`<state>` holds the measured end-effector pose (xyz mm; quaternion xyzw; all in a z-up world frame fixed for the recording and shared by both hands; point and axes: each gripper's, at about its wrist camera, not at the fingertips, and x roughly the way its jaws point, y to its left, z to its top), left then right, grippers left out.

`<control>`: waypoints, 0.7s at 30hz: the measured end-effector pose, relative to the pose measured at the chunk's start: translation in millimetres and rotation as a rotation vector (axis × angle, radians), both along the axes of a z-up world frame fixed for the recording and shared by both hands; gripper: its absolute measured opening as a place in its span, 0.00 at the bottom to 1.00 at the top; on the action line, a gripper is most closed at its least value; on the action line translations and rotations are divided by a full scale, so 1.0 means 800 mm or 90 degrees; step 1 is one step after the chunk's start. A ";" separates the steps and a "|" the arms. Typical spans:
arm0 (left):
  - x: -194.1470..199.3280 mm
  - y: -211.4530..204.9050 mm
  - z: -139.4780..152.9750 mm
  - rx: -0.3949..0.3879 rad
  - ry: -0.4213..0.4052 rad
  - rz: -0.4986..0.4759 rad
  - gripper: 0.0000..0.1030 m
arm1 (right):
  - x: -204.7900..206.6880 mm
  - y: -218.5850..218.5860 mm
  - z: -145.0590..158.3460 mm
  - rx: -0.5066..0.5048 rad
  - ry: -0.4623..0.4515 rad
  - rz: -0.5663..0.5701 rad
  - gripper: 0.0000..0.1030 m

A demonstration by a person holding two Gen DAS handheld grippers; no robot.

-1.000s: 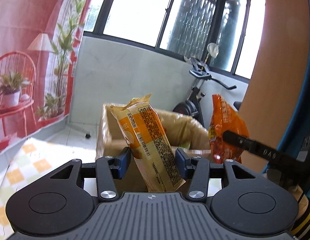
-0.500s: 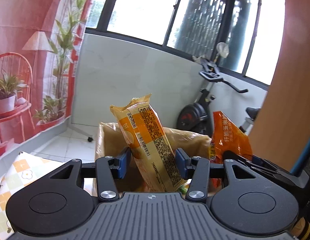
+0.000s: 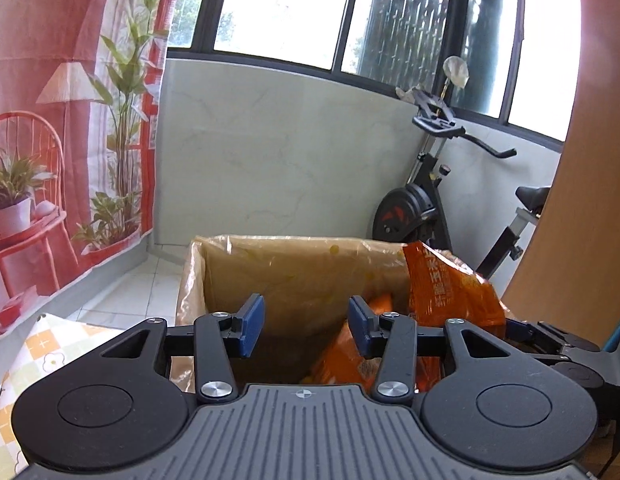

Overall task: Organize snacks
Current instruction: 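Open both tools to drop the snacks into the box, then move both open tools back down to the snack pile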

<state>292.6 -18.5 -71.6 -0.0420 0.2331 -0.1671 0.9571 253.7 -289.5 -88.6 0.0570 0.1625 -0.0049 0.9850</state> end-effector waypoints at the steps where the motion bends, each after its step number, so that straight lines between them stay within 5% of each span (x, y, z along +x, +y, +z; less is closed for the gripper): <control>1: 0.000 0.003 -0.001 -0.003 0.004 0.002 0.48 | -0.001 0.000 -0.002 -0.001 0.002 0.001 0.84; 21: -0.076 0.060 0.000 -0.028 0.033 0.016 0.60 | -0.098 0.039 0.003 -0.006 -0.036 -0.026 0.90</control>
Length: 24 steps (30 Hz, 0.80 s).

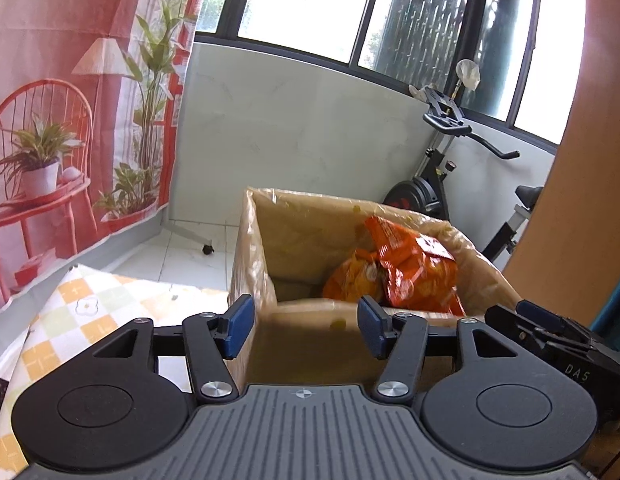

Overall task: Organize snacks
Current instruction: 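Move both open tools back down to the snack pile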

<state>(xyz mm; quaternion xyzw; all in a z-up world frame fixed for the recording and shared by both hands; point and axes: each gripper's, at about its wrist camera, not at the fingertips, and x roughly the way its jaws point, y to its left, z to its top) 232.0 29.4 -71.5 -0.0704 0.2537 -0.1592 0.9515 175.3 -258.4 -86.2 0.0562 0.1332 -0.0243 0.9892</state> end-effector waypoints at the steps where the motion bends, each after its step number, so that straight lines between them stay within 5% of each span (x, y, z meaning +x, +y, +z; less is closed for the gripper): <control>1: -0.007 0.002 -0.002 -0.002 -0.001 -0.001 0.62 | -0.007 0.003 0.000 -0.001 -0.005 0.001 0.90; 8: -0.032 0.010 -0.028 0.006 0.020 -0.011 0.67 | -0.036 0.014 -0.014 0.007 -0.001 0.004 0.90; 24: -0.041 0.018 -0.136 0.001 0.137 -0.047 0.74 | -0.052 0.046 -0.103 -0.011 0.134 0.039 0.90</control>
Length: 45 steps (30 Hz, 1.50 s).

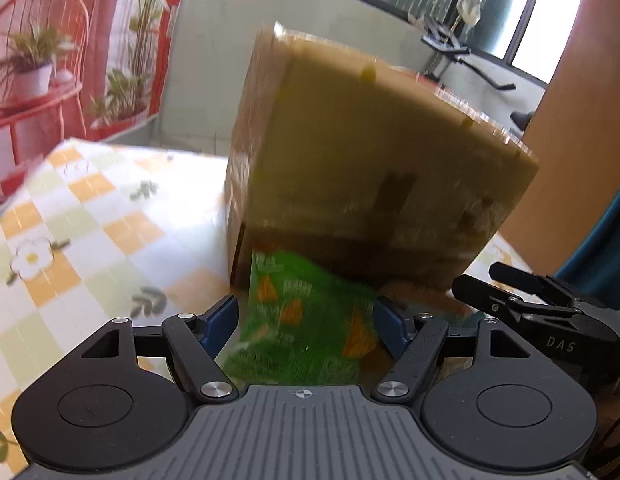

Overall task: Organize snacks
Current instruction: 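Move both open tools back down to the snack pile, then grasp the green chip bag with the left tool while the right grasps the blue panda bread bag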

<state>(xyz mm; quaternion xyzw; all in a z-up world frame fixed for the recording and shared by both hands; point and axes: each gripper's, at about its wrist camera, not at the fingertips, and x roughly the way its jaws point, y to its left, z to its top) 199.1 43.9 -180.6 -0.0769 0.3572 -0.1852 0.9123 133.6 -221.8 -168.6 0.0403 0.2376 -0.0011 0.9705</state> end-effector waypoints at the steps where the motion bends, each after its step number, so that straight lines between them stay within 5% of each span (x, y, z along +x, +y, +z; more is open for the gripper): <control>1: 0.000 0.000 -0.005 0.001 0.002 -0.002 0.74 | 0.000 0.003 -0.005 -0.011 0.008 0.005 0.90; 16: -0.012 -0.013 -0.029 0.033 0.001 -0.039 0.84 | 0.009 0.040 -0.056 -0.123 0.070 0.077 0.90; 29: -0.001 -0.025 -0.042 0.100 0.005 -0.029 0.89 | 0.021 0.024 -0.068 -0.106 0.094 0.045 0.89; 33: 0.007 -0.019 -0.046 0.078 0.024 -0.017 0.90 | 0.025 0.024 -0.066 -0.103 0.088 0.044 0.88; 38: 0.006 -0.017 -0.045 0.079 0.015 -0.013 0.77 | 0.023 0.023 -0.064 -0.087 0.073 0.061 0.72; 45: 0.000 -0.010 -0.035 0.056 0.016 0.007 0.67 | 0.012 0.010 -0.055 -0.045 0.052 0.043 0.64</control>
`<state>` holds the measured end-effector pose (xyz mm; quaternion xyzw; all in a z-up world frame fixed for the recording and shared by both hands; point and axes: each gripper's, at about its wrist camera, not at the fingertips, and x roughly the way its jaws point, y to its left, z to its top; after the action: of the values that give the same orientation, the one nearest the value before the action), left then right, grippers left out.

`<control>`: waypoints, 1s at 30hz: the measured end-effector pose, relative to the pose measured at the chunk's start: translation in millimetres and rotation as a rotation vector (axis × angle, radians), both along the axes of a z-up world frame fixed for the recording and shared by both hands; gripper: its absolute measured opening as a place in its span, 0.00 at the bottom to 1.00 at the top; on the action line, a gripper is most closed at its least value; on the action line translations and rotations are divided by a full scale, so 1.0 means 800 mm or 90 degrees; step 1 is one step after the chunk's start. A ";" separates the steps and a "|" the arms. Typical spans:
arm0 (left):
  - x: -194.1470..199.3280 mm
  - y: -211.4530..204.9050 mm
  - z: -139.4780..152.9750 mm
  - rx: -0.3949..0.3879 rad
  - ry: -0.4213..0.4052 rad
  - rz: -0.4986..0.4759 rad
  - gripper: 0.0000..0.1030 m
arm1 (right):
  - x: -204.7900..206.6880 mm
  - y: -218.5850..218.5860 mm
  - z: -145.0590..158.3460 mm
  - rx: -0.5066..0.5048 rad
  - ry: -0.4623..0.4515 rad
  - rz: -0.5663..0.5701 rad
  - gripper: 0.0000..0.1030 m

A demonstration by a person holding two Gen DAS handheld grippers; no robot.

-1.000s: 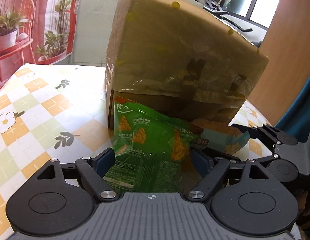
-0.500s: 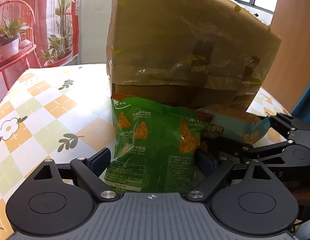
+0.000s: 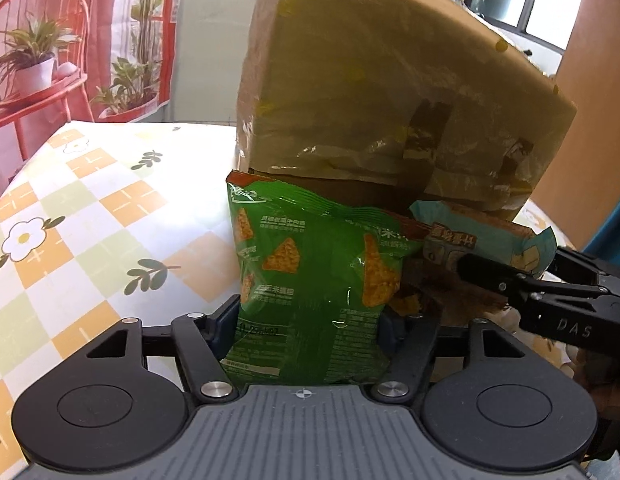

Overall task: Organize snacks
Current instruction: 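Grasp the green chip bag with the left tool while the right grasps the blue panda bread bag, then lift the green bag and panda bread bag and carry them over the box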

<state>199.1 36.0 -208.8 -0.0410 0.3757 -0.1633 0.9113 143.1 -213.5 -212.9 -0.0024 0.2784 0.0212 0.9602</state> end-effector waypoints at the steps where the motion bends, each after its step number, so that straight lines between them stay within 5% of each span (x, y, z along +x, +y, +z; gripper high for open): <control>1: -0.003 0.000 0.002 -0.004 -0.002 0.000 0.66 | -0.002 -0.004 0.002 0.012 -0.003 -0.005 0.64; 22: -0.046 0.018 0.058 -0.037 -0.077 0.065 0.66 | -0.036 -0.035 0.045 0.120 -0.087 -0.038 0.62; 30: -0.044 0.029 0.053 -0.050 -0.059 0.106 0.66 | -0.053 -0.044 0.056 0.129 -0.113 -0.048 0.62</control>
<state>164.2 59.3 -166.2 -0.1002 0.3218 -0.1032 0.9358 100.7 -248.6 -168.4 0.1029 0.1889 0.0129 0.9765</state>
